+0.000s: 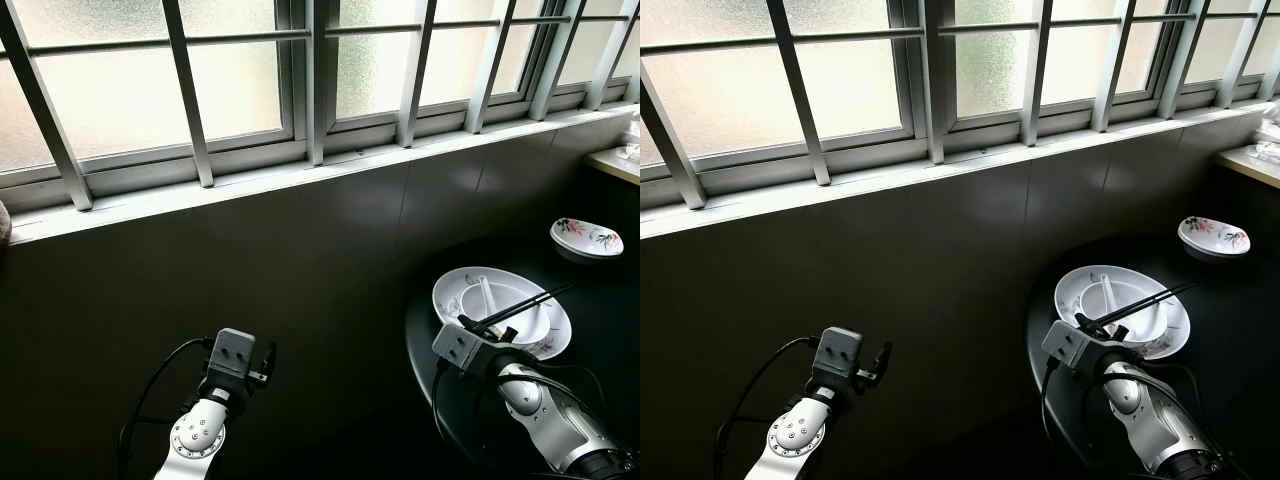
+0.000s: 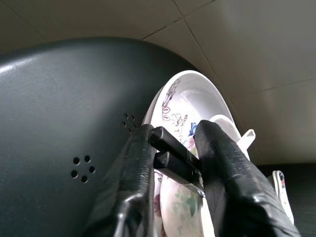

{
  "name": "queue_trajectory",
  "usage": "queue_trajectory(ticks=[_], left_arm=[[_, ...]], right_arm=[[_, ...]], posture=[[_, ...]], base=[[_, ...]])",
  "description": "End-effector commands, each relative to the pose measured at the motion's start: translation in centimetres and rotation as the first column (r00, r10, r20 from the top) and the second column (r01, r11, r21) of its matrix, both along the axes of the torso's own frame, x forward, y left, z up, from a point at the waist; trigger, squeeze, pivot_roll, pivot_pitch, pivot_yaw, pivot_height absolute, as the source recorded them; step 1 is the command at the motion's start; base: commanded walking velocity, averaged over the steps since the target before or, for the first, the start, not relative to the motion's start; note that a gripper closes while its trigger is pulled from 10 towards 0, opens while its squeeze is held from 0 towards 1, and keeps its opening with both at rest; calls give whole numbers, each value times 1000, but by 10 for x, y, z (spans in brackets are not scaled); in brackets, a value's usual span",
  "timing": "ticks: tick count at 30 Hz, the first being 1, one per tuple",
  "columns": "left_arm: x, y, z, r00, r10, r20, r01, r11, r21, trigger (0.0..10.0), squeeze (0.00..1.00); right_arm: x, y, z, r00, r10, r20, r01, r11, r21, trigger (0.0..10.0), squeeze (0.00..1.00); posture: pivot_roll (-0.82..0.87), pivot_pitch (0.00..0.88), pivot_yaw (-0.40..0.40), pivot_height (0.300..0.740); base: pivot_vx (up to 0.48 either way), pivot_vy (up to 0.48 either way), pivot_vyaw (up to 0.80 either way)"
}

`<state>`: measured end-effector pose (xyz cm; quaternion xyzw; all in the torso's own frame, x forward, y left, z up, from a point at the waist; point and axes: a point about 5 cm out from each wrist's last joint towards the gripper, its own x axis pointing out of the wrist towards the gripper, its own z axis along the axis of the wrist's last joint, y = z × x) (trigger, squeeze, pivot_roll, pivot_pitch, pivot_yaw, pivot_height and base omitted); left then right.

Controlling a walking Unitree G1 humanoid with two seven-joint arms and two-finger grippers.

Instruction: Kitchen organization

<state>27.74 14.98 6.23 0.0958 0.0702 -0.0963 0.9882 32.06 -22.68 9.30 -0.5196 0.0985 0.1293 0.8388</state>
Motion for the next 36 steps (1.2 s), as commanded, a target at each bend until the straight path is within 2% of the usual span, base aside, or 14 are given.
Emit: queue_trajectory(ticks=[1,2,13,14,15,16,29,36], left_arm=[[0,1,0,1000,1,4,-1,1000,2,10000,0],[0,1,0,1000,1,4,-1,1000,2,10000,0],[-1,1,-1,1000,1,3,-1,1000,1,10000,0],[-1,0,-1,1000,1,3,-1,1000,0,10000,0],[-1,0,-1,1000,2,3,-2,1000,0,10000,0],[-1,0,-1,1000,2,3,-2,1000,-1,10000,0],[-1,-1,0,1000,4,5,-4,1000,-8,10000,0],[-1,-2,0,1000,6,7,-6,1000,-17,10000,0]], right_arm=[[3,-1,3,1000,0,3,0,1000,1,2824,0],[4,-2,3,1000,-4,13,4,1000,-15,10000,0],[5,-3,3,1000,3,9,-3,1000,-22,10000,0],[5,-3,3,1000,10,5,-10,1000,-23,4510,0],[5,-2,4,1000,20,6,-20,999,-29,2745,0],[5,-1,4,1000,30,8,-30,999,-38,196,0],[0,11,7,996,80,28,-79,996,-34,0,0],[0,11,12,994,98,50,-92,991,-101,0,0]], posture=[[-34,0,11,740],[-34,0,10,740],[-33,0,7,740],[-32,0,6,740],[-33,0,6,740],[-33,0,6,740],[-36,0,3,740],[-42,0,-3,740]], base=[[0,0,0],[0,0,0],[0,0,0],[0,0,0],[0,0,0],[0,0,0],[0,0,0],[0,0,0]])
